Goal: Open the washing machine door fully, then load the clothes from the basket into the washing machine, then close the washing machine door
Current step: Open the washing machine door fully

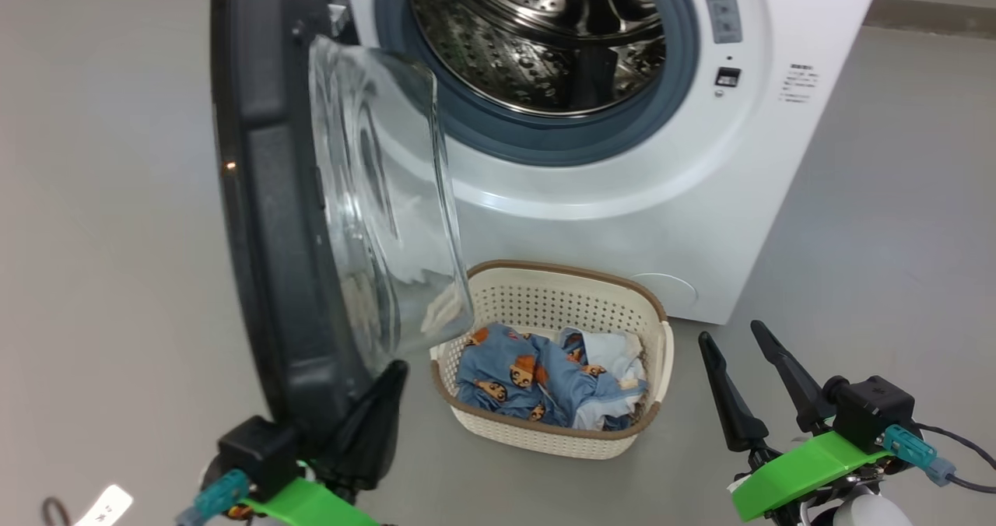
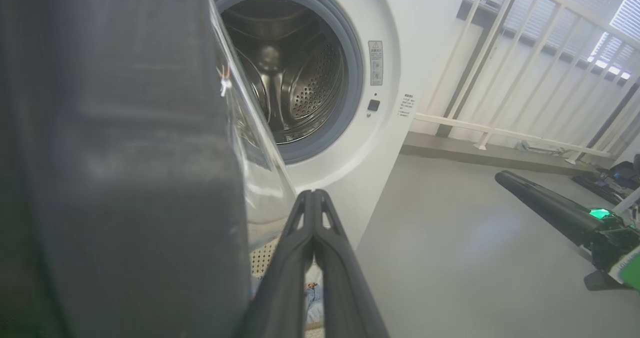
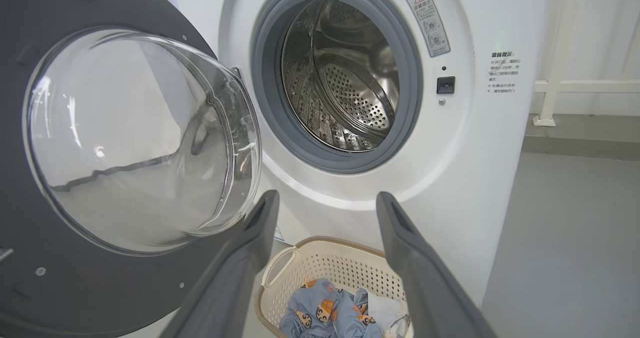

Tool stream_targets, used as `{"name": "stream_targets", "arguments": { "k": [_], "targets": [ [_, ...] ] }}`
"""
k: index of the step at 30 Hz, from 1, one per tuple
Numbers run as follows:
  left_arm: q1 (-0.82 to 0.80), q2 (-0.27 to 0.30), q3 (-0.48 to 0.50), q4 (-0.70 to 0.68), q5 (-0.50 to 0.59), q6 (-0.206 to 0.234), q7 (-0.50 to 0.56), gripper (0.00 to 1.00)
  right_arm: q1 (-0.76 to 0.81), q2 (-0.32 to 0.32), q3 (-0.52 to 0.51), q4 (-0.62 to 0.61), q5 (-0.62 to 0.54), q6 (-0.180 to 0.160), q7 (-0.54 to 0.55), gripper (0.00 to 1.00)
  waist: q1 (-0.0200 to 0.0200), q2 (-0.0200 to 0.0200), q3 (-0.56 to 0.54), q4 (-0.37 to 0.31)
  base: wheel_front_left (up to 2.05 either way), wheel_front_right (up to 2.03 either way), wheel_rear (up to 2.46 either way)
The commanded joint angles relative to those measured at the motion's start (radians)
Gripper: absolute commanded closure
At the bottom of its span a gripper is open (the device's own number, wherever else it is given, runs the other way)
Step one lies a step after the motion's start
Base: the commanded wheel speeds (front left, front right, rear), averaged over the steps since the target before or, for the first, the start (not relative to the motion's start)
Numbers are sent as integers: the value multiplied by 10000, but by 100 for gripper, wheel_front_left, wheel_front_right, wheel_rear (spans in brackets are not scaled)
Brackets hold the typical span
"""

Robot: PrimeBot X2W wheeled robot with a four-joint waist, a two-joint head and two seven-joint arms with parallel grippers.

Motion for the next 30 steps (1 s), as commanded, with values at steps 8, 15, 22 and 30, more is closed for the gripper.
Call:
{"name": "stream_targets", "arguments": {
  "k": [8,15,22,30],
  "targets": [
    [-251,705,1169,-238,-213,586,194,100,-90,67,180,-271,141,16,-120,0,-1,-1,-93,536,0,0,0],
    [-542,1268,1884,193,-342,911,453,100,-158,133,139,-293,104,16,-120,0,-1,-1,1,766,0,0,0],
    [-1054,1980,2465,895,-486,893,677,100,-246,212,72,-316,88,16,-120,0,-1,-1,265,939,0,0,0],
    [-1723,2630,3025,1822,-624,940,796,100,-489,339,63,-308,-25,16,-120,0,-1,-1,660,1091,0,0,0]
  ]
}}
